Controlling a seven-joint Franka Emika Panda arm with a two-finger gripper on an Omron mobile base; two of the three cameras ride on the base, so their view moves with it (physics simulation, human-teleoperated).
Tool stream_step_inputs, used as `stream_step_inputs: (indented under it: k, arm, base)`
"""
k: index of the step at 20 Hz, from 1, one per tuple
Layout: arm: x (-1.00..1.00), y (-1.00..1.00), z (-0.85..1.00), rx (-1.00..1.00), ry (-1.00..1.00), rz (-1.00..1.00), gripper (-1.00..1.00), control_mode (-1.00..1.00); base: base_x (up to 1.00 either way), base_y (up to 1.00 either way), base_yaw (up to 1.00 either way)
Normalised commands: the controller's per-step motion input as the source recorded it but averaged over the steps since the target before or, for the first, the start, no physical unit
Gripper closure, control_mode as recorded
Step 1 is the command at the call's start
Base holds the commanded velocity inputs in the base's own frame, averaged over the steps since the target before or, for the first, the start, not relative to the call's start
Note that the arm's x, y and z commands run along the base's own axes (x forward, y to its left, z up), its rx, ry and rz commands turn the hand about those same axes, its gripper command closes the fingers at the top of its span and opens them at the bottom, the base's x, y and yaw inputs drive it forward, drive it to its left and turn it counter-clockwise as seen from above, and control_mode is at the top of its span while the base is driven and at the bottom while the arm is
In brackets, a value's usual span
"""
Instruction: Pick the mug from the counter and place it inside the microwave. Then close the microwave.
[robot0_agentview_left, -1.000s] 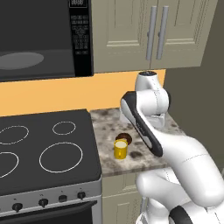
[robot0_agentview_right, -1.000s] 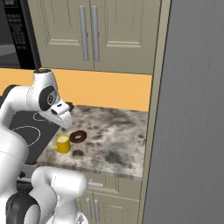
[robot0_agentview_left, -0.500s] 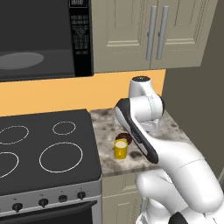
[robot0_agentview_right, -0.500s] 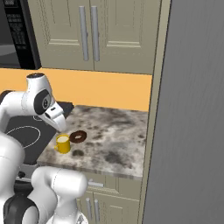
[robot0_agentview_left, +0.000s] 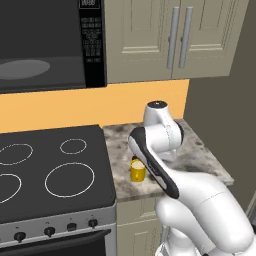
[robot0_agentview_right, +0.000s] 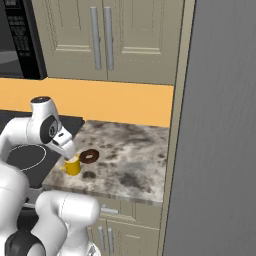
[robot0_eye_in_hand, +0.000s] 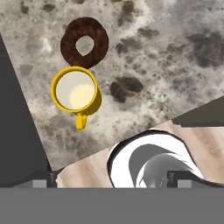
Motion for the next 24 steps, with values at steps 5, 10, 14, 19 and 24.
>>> stream_step_inputs:
  k: [5,10,14,19,24]
  arm:
    - [0.03,0.12,-0.38,0.00,0.00,0.13,-1.00,-1.00]
    - [0.06,0.16,-0.26,0.00,0.00,0.07,-1.00,-1.00]
    - [0.09,0.22,-0.11,0.00,0.00,0.00,-1.00,-1.00]
    - [0.33,0.06,-0.13,0.00,0.00,0.00,-1.00,-1.00]
    - [0.36,0.00,-0.18,0.00,0.01,0.00,-1.00,-1.00]
  base:
    - [0.00,0.00,0.00]
    - [0.00,0.00,0.00]
    - [0.00,0.00,0.00]
    - [0.00,0.00,0.00]
    - [0.00,0.00,0.00]
